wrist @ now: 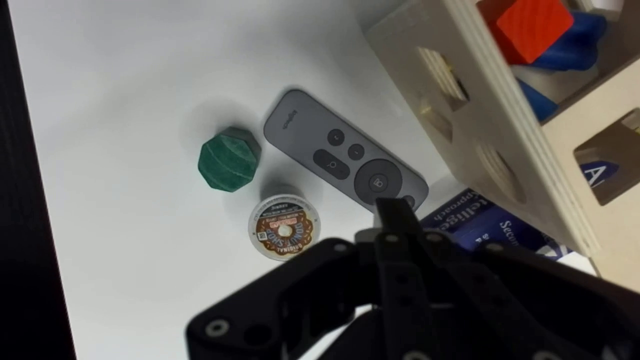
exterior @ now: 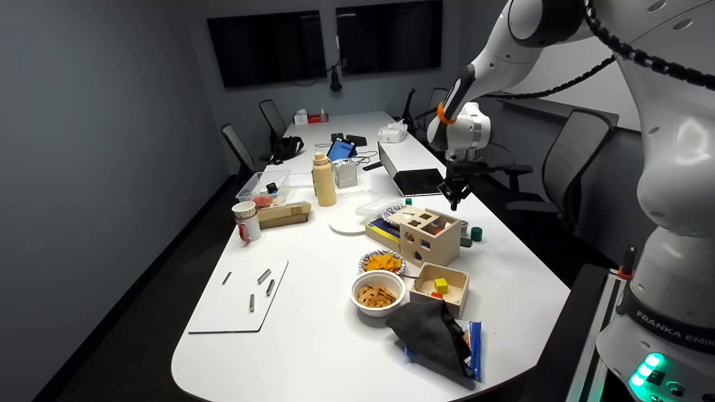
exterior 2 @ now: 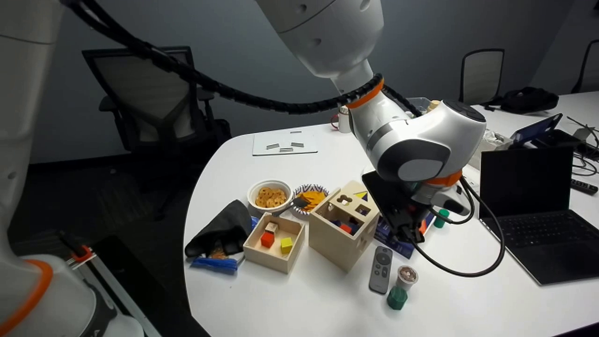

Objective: Press the button on the remote

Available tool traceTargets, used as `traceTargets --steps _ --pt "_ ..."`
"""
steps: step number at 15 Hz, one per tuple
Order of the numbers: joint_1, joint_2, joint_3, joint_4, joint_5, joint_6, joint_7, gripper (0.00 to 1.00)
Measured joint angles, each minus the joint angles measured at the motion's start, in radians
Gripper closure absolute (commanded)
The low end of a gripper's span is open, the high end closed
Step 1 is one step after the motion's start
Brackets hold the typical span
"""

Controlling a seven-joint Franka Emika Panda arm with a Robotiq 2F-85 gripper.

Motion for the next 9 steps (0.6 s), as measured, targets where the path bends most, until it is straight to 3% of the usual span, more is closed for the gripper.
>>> traceTargets --steps 9 --pt "-0.019 0.084 0.005 0.031 0.035 0.004 0.067 1.0"
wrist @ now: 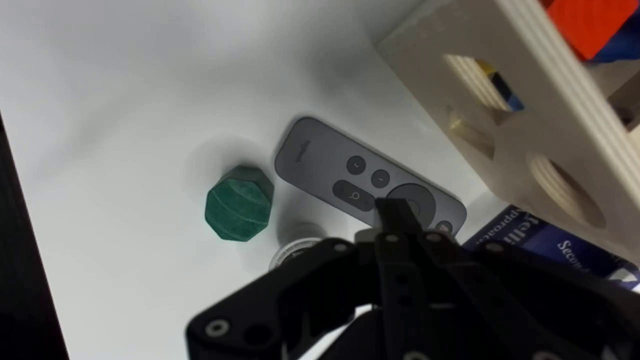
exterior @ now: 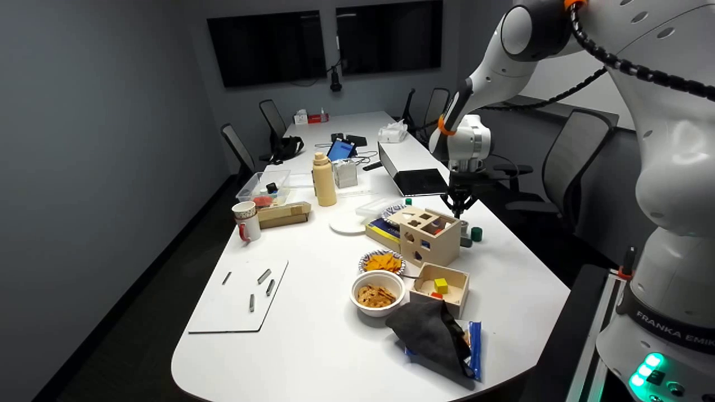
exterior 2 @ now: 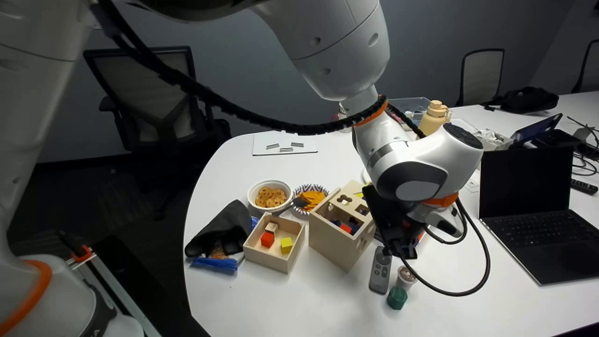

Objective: Press the button on the remote

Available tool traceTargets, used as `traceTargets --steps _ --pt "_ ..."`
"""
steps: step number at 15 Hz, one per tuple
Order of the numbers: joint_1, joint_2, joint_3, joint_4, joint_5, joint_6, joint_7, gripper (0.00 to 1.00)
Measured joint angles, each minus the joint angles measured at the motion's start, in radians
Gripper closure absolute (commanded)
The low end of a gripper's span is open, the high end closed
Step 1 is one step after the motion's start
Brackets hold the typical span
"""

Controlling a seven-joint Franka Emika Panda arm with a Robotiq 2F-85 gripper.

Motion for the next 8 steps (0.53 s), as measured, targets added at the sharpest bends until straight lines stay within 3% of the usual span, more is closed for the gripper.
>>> traceTargets --steps 8 --pt "-0.02 0.139 0.029 0.113 0.075 0.0 0.063 1.0"
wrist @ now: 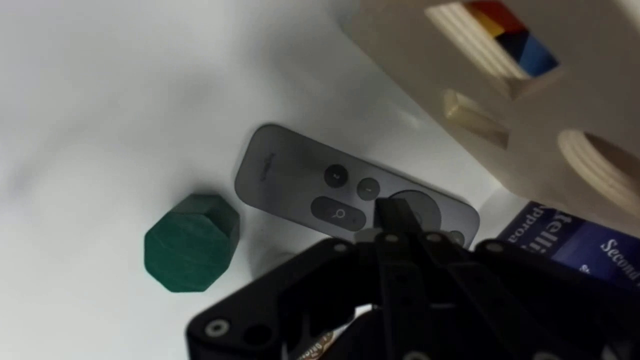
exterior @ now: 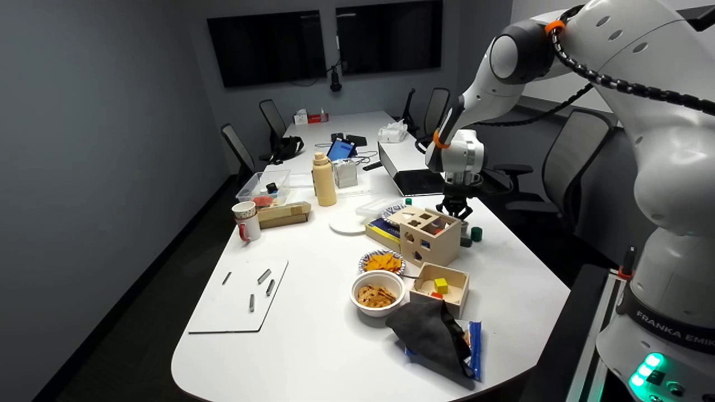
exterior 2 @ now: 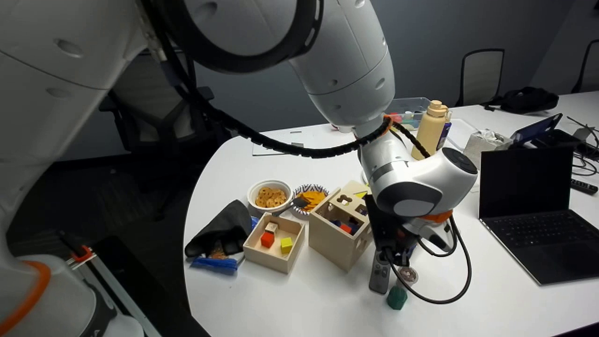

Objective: Press the button on the remote

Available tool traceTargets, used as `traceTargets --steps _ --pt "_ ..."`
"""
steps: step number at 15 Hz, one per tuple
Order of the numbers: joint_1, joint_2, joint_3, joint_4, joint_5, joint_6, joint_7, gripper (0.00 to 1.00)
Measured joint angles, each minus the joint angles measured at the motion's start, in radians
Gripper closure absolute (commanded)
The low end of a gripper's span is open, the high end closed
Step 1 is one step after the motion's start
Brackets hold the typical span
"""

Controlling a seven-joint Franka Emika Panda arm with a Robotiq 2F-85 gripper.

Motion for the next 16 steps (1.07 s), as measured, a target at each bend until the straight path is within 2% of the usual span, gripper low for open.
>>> traceTargets --steps 10,16 --pt "-0.033 0.128 0.027 0.151 0.044 0.0 0.044 1.0" --pt "-0.031 0.146 0.026 0.185 0.041 -0.009 0.077 1.0"
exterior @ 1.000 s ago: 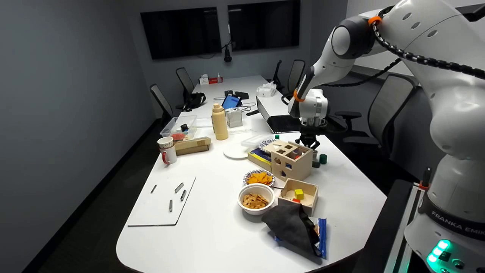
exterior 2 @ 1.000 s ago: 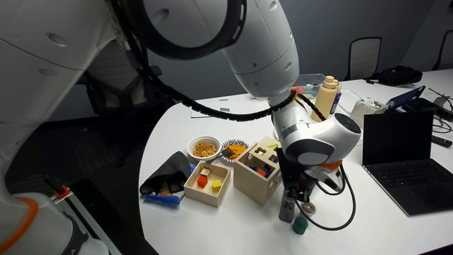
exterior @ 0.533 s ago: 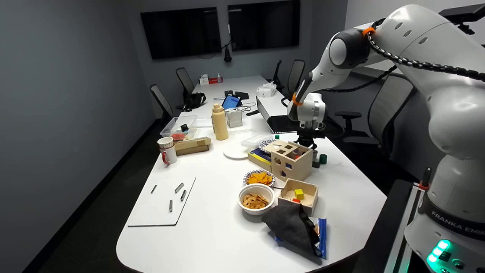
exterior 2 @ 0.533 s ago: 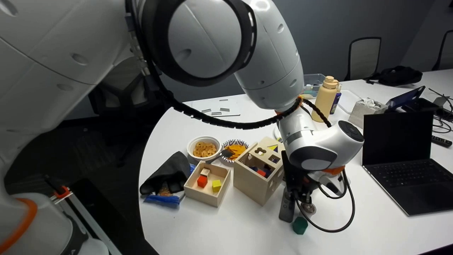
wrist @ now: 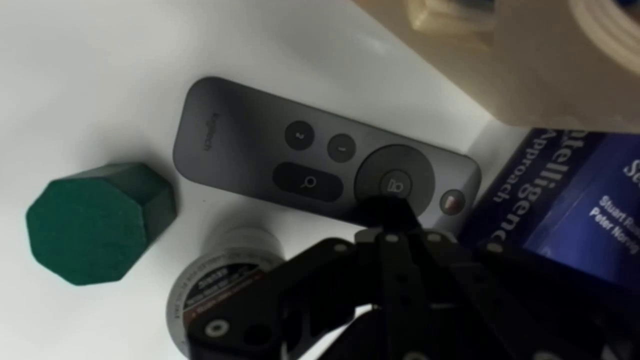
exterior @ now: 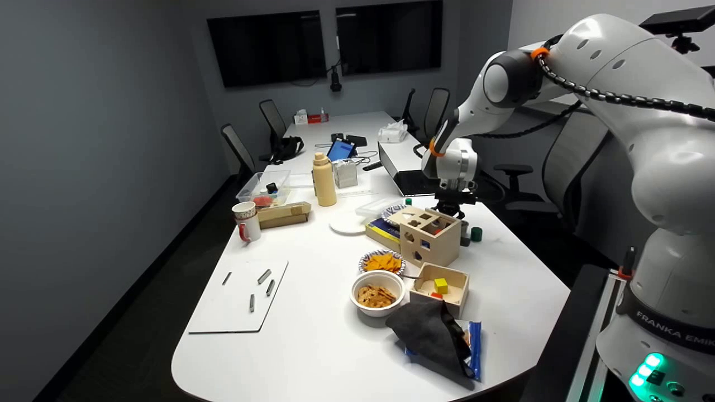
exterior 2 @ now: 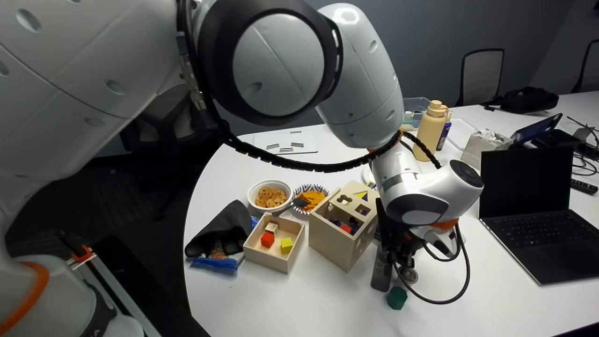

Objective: Press the button on the remote

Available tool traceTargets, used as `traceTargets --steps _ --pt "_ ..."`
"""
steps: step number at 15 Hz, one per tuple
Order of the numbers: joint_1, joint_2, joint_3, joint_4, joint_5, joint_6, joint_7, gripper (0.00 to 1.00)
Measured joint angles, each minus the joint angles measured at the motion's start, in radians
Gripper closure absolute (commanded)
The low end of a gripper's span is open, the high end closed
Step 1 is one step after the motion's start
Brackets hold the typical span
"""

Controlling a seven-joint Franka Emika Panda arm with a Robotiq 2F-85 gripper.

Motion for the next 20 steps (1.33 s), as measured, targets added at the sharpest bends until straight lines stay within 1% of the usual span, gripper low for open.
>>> traceTargets --steps 8,15,20 --pt "0.068 0.015 -0.056 0.026 -0.06 -0.022 0.11 1.0" --pt "0.071 0.012 -0.062 0.038 -0.071 -0.058 0.116 1.0" --pt "0.076 -0.05 -0.074 0.038 -0.103 -0.063 0.112 1.0"
